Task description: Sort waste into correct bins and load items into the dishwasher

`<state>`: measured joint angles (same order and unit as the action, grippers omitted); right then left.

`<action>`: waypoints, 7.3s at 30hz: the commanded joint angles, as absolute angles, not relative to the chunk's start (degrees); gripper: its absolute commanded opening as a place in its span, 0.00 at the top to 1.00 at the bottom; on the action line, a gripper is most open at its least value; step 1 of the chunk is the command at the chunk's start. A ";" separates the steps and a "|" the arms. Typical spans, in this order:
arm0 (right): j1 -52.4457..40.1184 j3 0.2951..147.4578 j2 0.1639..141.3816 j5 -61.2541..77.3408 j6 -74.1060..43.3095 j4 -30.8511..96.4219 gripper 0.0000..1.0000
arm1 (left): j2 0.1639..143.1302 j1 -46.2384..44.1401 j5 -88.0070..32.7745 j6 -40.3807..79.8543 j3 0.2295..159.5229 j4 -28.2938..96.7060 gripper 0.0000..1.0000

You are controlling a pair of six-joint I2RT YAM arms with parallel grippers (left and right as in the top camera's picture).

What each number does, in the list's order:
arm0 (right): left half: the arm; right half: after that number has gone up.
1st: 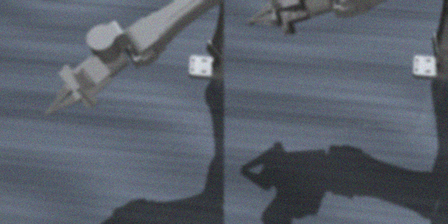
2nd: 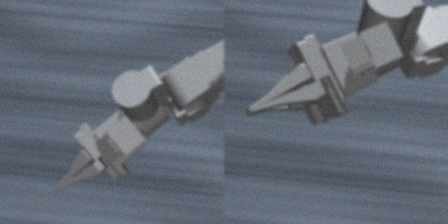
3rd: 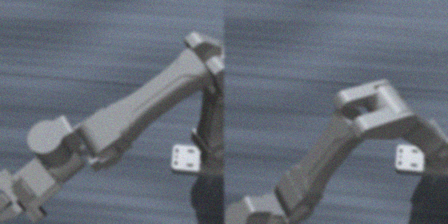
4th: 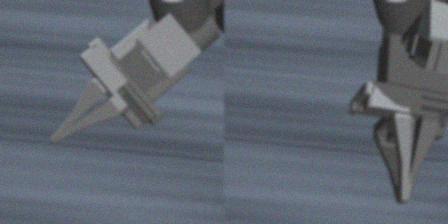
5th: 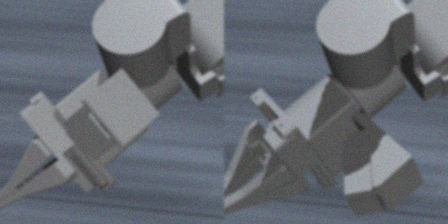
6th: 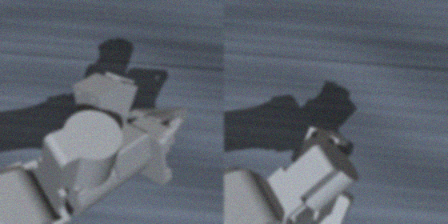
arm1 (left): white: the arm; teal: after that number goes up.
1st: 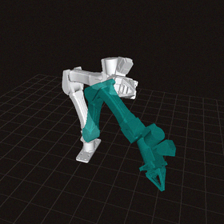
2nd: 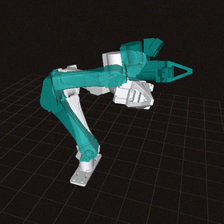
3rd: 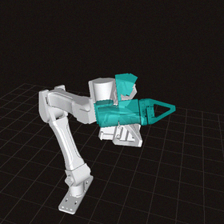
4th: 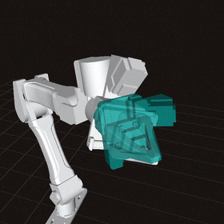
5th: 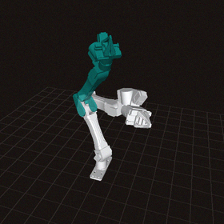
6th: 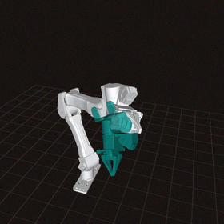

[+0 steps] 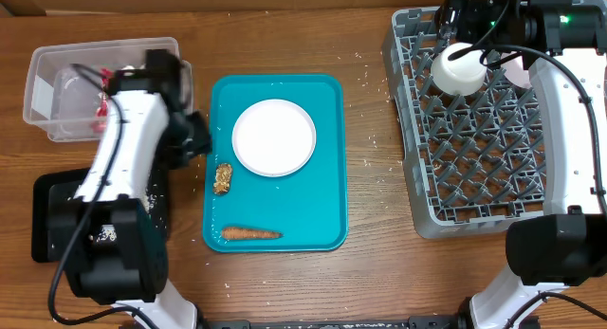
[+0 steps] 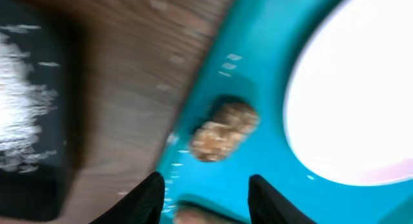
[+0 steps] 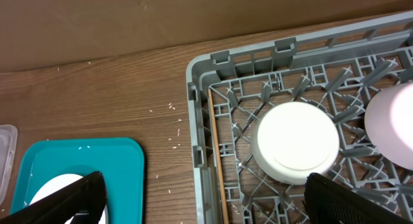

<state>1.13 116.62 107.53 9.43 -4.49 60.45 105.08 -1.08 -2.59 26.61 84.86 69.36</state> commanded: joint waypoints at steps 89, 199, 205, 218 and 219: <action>1.37 116.51 107.48 9.02 -4.75 60.07 0.00 | 104.88 27.75 8.97 36.45 77.56 65.78 0.58; 1.37 116.53 107.48 9.02 -4.75 60.07 0.00 | 88.12 -20.60 1.89 91.33 42.87 44.07 0.64; 1.37 116.51 107.48 9.02 -4.75 60.07 0.00 | 87.90 -19.57 1.45 89.93 43.16 44.12 0.71; 1.37 116.51 107.48 9.02 -4.75 60.07 0.00 | 83.92 -9.87 -0.60 78.98 51.37 52.31 0.80; 1.37 116.53 107.48 9.02 -4.75 60.07 0.00 | 83.20 -8.49 0.32 77.93 52.56 53.71 0.80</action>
